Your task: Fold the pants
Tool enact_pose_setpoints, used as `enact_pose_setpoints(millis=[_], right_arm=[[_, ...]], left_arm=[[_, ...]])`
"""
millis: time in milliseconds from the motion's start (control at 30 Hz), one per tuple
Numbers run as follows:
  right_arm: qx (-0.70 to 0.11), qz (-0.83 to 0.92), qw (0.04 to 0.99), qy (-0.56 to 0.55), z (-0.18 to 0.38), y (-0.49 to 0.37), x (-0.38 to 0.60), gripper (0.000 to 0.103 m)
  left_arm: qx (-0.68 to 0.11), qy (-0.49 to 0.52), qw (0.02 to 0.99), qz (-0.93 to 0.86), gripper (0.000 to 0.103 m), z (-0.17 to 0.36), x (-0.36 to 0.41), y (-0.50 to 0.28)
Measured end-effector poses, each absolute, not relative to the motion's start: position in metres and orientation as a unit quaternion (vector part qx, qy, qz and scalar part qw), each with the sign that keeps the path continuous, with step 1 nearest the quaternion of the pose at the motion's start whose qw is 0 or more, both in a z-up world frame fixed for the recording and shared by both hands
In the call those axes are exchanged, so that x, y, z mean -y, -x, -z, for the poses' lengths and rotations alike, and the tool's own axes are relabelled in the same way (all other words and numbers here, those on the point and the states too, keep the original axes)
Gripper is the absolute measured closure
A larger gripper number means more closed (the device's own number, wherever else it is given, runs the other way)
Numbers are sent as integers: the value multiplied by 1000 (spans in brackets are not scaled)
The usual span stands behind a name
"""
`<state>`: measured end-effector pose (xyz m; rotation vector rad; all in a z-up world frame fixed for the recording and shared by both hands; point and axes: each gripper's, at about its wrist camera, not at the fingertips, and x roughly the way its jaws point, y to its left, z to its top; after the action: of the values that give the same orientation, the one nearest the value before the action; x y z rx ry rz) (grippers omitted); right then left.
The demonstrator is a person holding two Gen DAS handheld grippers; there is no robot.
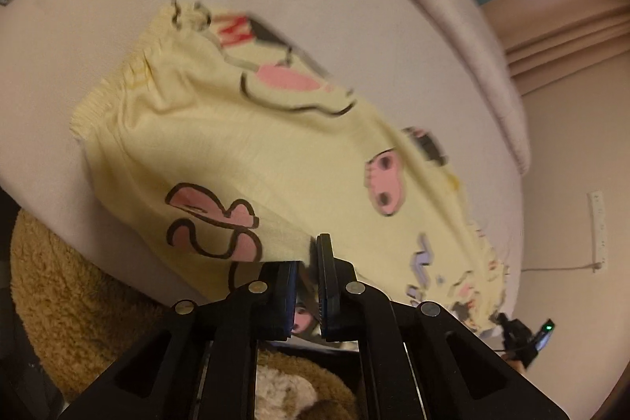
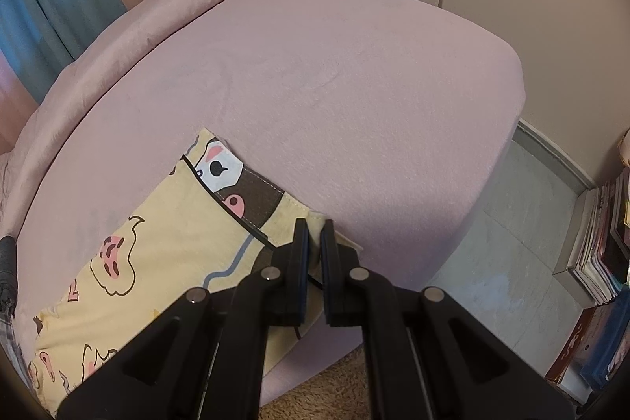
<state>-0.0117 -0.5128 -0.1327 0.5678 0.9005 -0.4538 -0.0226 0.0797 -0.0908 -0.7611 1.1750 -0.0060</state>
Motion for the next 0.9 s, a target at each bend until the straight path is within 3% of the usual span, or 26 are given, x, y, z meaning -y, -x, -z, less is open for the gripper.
enact_pose_setpoints(millis=[100,367,500,600,700,733,767,833,900], right_arm=[[-427,216,837,-265,132,12,512,96],[-393,212,847,-289,118,29,517,97],[-392,214,850,-279,115,30,515,97],[-427,220,836,-266,129,22,513,96],[-473,237,822,-210,144,14,504,88],[-474,245,823,-194,142,14,501,80],[-478,252,822,-178,138,15,498,70],[-484,253,820,-169,124,16,491,59],[-474,243,830,-167,103,17,480,59]], left_arm=[[-557,347,754,-11,100,104,-80,23],[-559,306,771,-17,101,77,-80,55],[-576,314,754,-26,101,104,-81,55],[-579,311,753,-30,101,120,-80,49],[-593,298,748,-8,101,115,-80,46],[-596,295,747,-1,93,112,-82,46],[-600,288,746,1,77,106,-86,48],[-593,268,759,-14,56,91,-100,56],[-564,251,785,-39,55,72,-119,63]])
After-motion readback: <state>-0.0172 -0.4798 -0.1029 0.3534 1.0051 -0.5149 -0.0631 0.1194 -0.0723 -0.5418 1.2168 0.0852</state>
